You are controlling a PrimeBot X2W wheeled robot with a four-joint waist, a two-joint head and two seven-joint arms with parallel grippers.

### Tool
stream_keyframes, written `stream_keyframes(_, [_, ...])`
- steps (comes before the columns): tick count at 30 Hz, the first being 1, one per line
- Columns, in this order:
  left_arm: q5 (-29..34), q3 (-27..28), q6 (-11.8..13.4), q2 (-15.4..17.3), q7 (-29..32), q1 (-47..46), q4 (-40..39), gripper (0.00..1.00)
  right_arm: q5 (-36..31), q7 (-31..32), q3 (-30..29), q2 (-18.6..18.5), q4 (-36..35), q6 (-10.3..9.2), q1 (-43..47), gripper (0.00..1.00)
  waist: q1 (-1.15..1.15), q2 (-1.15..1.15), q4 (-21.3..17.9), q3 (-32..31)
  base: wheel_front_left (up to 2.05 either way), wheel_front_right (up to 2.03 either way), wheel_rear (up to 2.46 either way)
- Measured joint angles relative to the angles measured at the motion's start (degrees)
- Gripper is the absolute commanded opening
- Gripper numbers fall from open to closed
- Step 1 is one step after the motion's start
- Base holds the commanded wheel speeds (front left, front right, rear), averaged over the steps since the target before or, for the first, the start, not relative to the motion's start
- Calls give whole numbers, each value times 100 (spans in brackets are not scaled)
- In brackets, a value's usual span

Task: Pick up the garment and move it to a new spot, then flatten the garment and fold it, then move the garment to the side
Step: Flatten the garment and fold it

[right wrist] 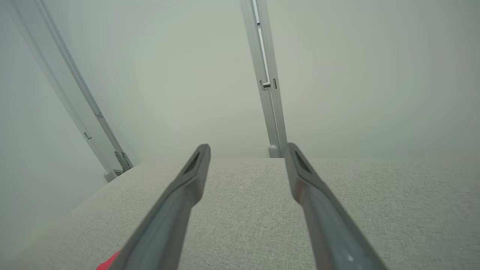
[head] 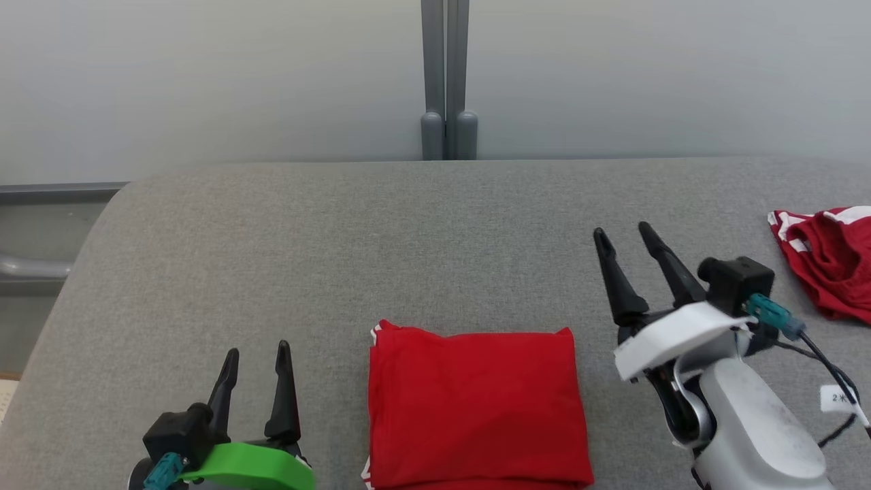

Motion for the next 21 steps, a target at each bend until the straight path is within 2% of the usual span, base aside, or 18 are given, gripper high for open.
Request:
stream_keyframes(1, [24,-19,0,0,0,-37,2,100,-378,0,-369,78,-243,0,269,100,0,0,-43,-9,0,0,0])
stream_keyframes(4, [52,-38,8,-3,-1,-90,9,100,-1212,0,-1001,268,-739,0,886,100,0,0,-138,-38,0,0,0])
stream_keyframes(7, [49,9,37,-2,-1,-90,9,100,-1569,0,-1418,432,-1113,0,1323,100,0,0,-229,-70,0,0,0])
stream_keyframes(12, [46,108,54,-3,-1,9,5,100,-1875,0,-1590,575,-1464,0,1807,100,0,0,-374,-132,0,0,0])
stream_keyframes(21, [77,214,103,-3,-1,353,-67,100,-1647,0,-1447,625,-1494,0,2140,100,0,0,-557,-228,0,0,0])
